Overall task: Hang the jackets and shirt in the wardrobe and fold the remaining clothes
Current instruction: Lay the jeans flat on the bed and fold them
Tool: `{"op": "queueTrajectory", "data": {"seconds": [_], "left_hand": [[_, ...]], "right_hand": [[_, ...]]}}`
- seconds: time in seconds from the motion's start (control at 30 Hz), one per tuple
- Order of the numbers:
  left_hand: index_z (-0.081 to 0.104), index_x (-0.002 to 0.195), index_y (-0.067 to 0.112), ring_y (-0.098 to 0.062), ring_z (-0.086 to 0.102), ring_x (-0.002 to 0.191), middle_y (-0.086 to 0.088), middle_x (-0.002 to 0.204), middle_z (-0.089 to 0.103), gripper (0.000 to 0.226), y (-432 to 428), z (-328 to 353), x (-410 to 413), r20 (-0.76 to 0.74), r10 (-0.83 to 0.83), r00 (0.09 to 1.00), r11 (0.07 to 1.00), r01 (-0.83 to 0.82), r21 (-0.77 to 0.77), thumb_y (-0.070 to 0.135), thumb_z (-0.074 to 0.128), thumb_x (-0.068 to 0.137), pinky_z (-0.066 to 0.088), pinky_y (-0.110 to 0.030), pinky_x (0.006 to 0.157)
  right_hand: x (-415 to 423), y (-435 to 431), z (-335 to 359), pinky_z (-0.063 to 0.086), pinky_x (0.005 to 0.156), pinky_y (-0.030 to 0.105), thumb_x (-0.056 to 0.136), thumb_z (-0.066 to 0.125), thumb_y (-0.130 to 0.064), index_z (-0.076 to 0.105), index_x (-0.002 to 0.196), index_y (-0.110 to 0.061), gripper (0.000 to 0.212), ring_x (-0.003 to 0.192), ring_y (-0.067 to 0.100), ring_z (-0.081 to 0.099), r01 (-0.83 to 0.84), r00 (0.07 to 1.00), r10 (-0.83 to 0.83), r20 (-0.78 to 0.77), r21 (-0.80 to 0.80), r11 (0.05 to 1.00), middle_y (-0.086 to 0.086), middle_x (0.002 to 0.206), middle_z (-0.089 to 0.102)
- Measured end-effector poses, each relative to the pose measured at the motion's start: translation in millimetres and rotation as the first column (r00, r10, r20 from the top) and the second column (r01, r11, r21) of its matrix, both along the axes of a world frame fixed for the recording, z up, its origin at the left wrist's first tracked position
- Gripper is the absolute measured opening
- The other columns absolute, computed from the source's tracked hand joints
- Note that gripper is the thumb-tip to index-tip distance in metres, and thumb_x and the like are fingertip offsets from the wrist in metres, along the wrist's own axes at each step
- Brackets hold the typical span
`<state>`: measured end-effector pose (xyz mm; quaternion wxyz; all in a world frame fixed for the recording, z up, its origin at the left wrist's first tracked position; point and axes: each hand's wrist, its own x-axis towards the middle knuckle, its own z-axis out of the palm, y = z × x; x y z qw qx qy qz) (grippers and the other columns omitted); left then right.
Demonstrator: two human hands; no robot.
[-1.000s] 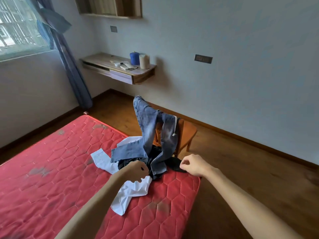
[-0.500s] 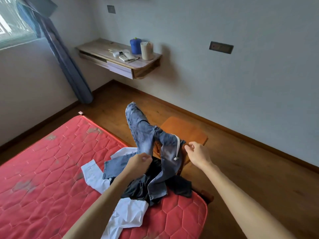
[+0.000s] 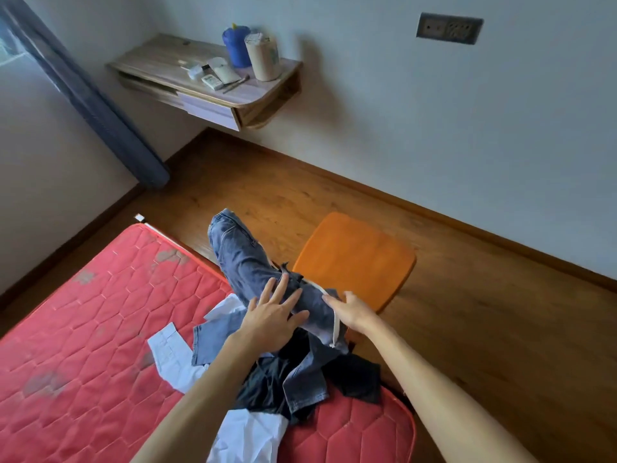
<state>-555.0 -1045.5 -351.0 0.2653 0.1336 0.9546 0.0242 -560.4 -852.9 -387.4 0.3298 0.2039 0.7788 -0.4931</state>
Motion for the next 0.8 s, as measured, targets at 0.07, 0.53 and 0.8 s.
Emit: {"op": "queueTrajectory", "data": {"seconds": [0.07, 0.53, 0.8], "left_hand": [[0.015, 0.158, 0.032, -0.022, -0.017, 0.152, 0.004, 0.165, -0.020, 0.064, 1.9, -3.2, -5.8, 0.032, 0.017, 0.999, 1.000, -0.017, 0.011, 0.059, 0.026, 0.102, 0.014, -0.047, 0.121], [0.065, 0.111, 0.013, -0.023, 0.068, 0.089, -0.005, 0.095, 0.072, 0.026, -37.0, 36.1, 3.9, -0.032, 0.622, 0.783, 0.626, -0.473, 0.620, 0.028, 0.044, 0.105, 0.052, -0.036, 0.083], [0.052, 0.133, 0.013, -0.026, 0.067, 0.099, -0.014, 0.123, 0.064, 0.034, -106.6, 122.1, 67.3, 0.008, 0.791, 0.612, 0.371, -0.490, 0.789, 0.030, 0.040, 0.106, 0.054, -0.044, 0.091]], "right_hand": [[-9.4, 3.0, -1.7, 0.039, 0.100, 0.035, 0.090, 0.069, -0.040, 0.037, 0.143, -0.003, 0.072, 0.126, 0.029, 0.049, 0.136, 0.990, -0.134, 0.032, -0.086, 0.987, 0.013, 0.137, 0.049], [-3.1, -33.0, 125.4, 0.025, 0.037, 0.019, 0.066, 0.036, 0.014, 0.030, 0.035, -0.021, 0.047, 0.036, 0.010, 0.026, 0.111, 0.992, -0.119, 0.042, -0.732, 0.672, -0.007, 0.041, 0.031], [68.4, -90.3, 225.0, 0.046, 0.050, 0.023, 0.060, 0.058, -0.003, 0.062, 0.058, -0.006, 0.006, 0.051, 0.019, 0.059, -0.155, 0.987, 0.066, -0.145, -0.783, 0.603, 0.008, 0.059, 0.063]]}}
